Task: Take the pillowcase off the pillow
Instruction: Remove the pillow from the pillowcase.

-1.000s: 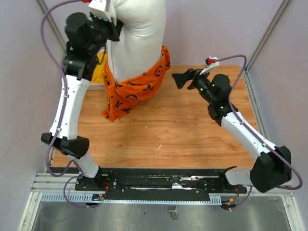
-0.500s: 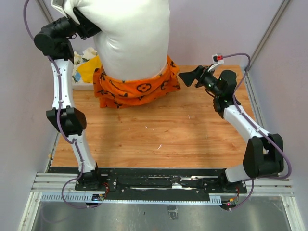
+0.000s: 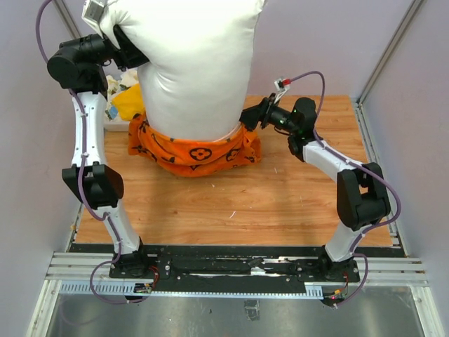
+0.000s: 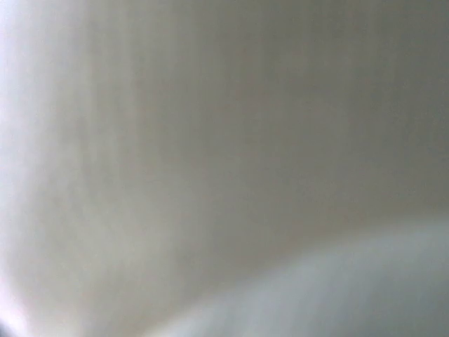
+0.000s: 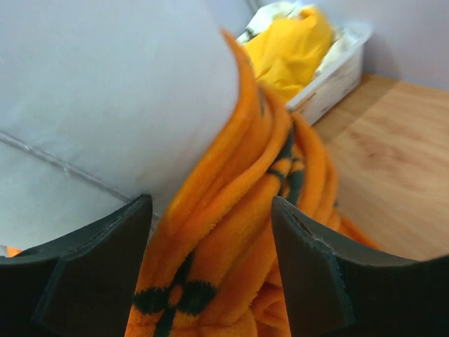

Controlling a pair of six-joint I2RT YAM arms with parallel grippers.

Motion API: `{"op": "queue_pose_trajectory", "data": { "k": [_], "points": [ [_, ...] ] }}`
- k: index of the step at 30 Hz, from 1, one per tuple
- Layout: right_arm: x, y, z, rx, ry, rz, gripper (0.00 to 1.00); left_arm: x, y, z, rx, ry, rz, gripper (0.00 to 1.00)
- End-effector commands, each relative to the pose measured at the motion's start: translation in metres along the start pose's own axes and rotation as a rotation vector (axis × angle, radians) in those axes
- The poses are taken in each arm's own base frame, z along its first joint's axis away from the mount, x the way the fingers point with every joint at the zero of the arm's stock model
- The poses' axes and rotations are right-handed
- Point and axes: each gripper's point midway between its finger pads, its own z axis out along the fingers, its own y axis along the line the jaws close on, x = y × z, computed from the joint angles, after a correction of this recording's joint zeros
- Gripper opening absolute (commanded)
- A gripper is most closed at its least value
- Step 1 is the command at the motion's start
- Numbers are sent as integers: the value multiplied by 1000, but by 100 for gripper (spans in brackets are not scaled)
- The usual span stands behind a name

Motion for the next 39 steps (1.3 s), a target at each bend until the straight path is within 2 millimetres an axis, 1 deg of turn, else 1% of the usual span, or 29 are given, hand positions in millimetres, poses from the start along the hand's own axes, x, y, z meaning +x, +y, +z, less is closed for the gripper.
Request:
{"op": "queue_pose_trajectory", "data": {
  "k": [1, 2, 5, 6, 8, 9, 10, 13, 15, 17, 18, 19, 20, 22, 24, 25, 27, 28, 29, 31, 32, 33, 35, 36, 39],
  "points": [
    [32, 30, 5, -140, 54, -4, 63, -74, -34, 7, -47, -221, 157, 0],
    [37, 29, 6, -144, 63, 3, 58, -74, -33, 6, -50, -226, 153, 0],
    [48, 25, 9, -149, 86, 21, 22, -75, -32, 7, -46, -232, 148, 0],
    [49, 23, 9, -146, 92, 27, 14, -76, -32, 6, -46, -232, 148, 0],
    [54, 16, 7, -124, 103, 27, 4, -80, -32, 7, -54, -244, 155, 0],
    [57, 9, 4, -96, 107, 29, 1, -85, -30, 6, -68, -259, 156, 0],
    [60, 0, 0, -57, 110, 39, 1, -90, -27, 5, -89, -281, 151, 0],
    [66, -36, -17, 67, 89, 94, 1, -112, -15, -7, -196, -395, 126, 0],
    [73, -58, -28, 145, 96, 126, 1, -130, 0, -26, -333, -522, 78, 0],
    [80, -80, -40, 277, 113, 127, 1, -144, 18, -52, -518, -662, 18, 0],
    [84, -91, -47, 356, 133, 117, 1, -154, 13, -63, -582, -727, 31, 0],
    [88, -100, -53, 416, 155, 105, 1, -159, 9, -72, -626, -778, 43, 0],
    [87, -105, -57, 457, 171, 95, 1, -163, 5, -78, -656, -818, 49, 0],
    [90, -111, -65, 518, 207, 82, 1, -170, -9, -85, -680, -864, 73, 0],
    [86, -117, -71, 578, 223, 69, 1, -177, -25, -87, -683, -887, 98, 0],
    [83, -118, -72, 592, 227, 67, 9, -179, -31, -87, -686, -886, 112, 0],
    [72, -108, -69, 561, 223, 56, 50, -182, -40, -84, -688, -864, 140, 0],
    [63, -100, -68, 542, 212, 43, 68, -184, -44, -83, -693, -851, 157, 0],
    [53, -92, -68, 531, 191, 26, 79, -183, -45, -79, -704, -835, 170, 0],
    [29, -75, -72, 523, 128, -18, 97, -184, -46, -67, -747, -803, 207, 0],
    [16, -66, -74, 519, 95, -41, 99, -182, -43, -61, -784, -778, 225, 0],
    [0, -51, -78, 506, 59, -69, 99, -181, -42, -51, -809, -760, 238, 0],
    [-23, -28, -82, 480, 6, -106, 99, -173, -35, -32, -871, -703, 258, 0],
    [-30, -16, -85, 469, -17, -121, 99, -171, -34, -24, -888, -687, 269, 0],
    [-42, 16, -90, 450, -59, -181, 99, -158, -16, -3, -967, -625, 294, 0]
  ]
}}
